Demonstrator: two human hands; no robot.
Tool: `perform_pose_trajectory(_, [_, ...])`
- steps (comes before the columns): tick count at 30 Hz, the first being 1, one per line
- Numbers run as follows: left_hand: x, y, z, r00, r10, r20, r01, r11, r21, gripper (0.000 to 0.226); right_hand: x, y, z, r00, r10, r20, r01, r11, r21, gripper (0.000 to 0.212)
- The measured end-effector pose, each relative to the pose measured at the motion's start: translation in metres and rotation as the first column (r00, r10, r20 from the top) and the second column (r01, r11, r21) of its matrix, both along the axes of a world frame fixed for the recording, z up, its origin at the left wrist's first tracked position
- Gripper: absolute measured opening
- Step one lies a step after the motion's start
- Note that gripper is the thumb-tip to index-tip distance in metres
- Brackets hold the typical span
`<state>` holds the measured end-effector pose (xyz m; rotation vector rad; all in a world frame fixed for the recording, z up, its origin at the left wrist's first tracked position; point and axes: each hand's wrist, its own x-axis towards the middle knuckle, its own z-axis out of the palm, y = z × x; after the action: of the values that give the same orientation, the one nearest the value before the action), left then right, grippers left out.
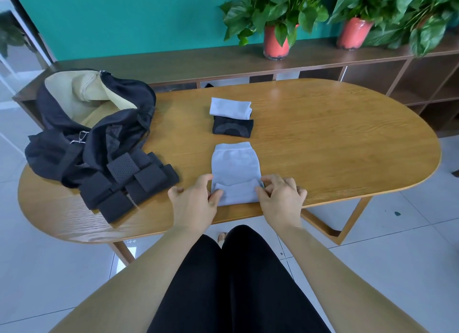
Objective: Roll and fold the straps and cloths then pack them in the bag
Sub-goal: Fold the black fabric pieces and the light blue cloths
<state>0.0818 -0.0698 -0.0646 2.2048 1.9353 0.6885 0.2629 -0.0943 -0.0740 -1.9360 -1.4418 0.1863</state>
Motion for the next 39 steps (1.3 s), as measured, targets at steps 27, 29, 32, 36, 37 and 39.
perform_pose_trajectory(27, [0.002, -0.005, 0.01, 0.988, -0.067, -0.142, 0.095, 0.976, 0.197, 0.013, -0.014, 0.003, -0.015, 0.979, -0.125, 0.16, 0.104, 0.986, 0.132, 0.012])
perform_pose_trajectory(29, [0.004, -0.012, 0.01, 0.97, -0.202, -0.137, 0.231, 0.939, 0.254, 0.018, -0.014, 0.0, -0.013, 0.979, -0.127, 0.159, 0.094, 0.975, 0.201, 0.005])
perform_pose_trajectory(32, [0.008, -0.023, 0.003, 0.884, -0.401, -0.242, 0.45, 0.869, 0.206, 0.032, -0.012, -0.007, -0.008, 0.954, -0.073, 0.291, -0.023, 0.949, 0.314, 0.011])
perform_pose_trajectory(36, [0.007, -0.026, -0.004, 0.807, -0.454, -0.378, 0.445, 0.888, -0.117, 0.071, -0.007, -0.011, -0.016, 0.826, 0.239, 0.511, -0.39, 0.896, 0.211, 0.03])
perform_pose_trajectory(37, [0.007, -0.025, -0.006, 0.791, -0.47, -0.391, 0.436, 0.882, -0.178, 0.076, -0.005, -0.012, -0.02, 0.79, 0.293, 0.538, -0.426, 0.894, 0.14, 0.035])
perform_pose_trajectory(39, [0.007, -0.023, -0.006, 0.768, -0.478, -0.426, 0.43, 0.878, -0.21, 0.075, -0.001, -0.016, -0.026, 0.76, 0.359, 0.542, -0.43, 0.903, 0.004, 0.046])
